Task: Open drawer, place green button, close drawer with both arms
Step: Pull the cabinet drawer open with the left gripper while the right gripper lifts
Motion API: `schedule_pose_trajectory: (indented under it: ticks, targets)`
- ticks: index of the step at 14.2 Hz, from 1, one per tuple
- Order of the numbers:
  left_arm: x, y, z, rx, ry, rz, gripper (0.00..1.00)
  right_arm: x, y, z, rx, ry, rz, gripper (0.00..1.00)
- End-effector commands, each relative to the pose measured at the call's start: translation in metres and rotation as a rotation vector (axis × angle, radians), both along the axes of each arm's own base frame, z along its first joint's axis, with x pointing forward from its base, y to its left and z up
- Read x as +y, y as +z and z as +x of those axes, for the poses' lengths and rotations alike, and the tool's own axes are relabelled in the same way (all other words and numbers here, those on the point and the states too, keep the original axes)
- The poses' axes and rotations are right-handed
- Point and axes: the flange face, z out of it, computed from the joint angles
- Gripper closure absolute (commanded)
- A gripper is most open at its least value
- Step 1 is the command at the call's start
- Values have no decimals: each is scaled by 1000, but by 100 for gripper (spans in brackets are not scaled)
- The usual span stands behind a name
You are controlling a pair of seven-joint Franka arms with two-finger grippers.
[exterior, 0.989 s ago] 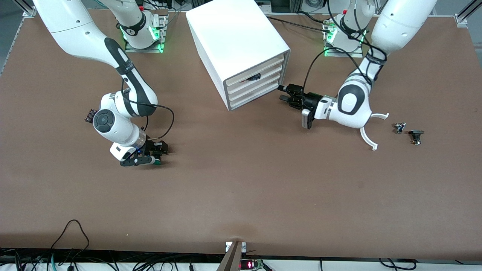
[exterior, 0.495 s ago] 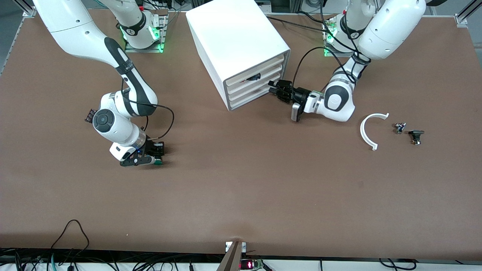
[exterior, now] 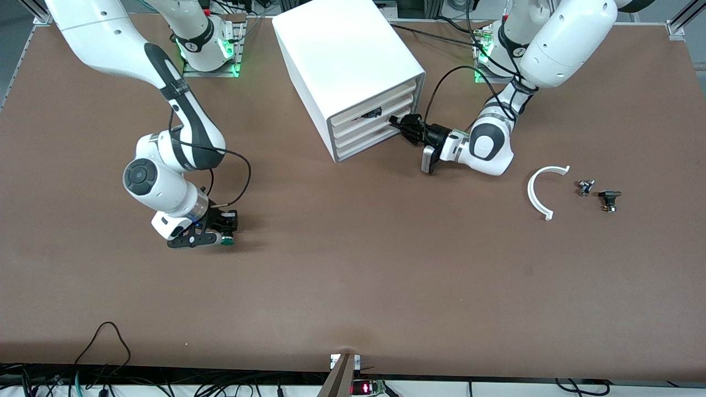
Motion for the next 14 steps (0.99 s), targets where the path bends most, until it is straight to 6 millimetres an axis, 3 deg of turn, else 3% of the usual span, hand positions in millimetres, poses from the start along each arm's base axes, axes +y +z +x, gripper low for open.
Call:
schedule_pose_trajectory:
  ticks: [1,4,7,9,12,13,14]
  targets:
    - [8,8,28,-36,54,7,100,19,46,16,58,-67,1,100]
    - [34,19,76,-66,23,95,100,34,85,25,95,-160,-17,100]
    - [64,34,121,-74,10,210,100,67,124,26,140,-267,-43,100]
    - [84,44,152,-104,-1,260,100,100,139,21,139,-345,-95,100]
    - [88,51,175,-102,-10,282,100,152,157,7,133,-469,-107,100]
    - [88,51,175,-103,-9,284,42,169,160,1,129,-508,-106,100]
    - [89,52,175,-106,-9,281,0,185,165,-3,125,-563,-100,100]
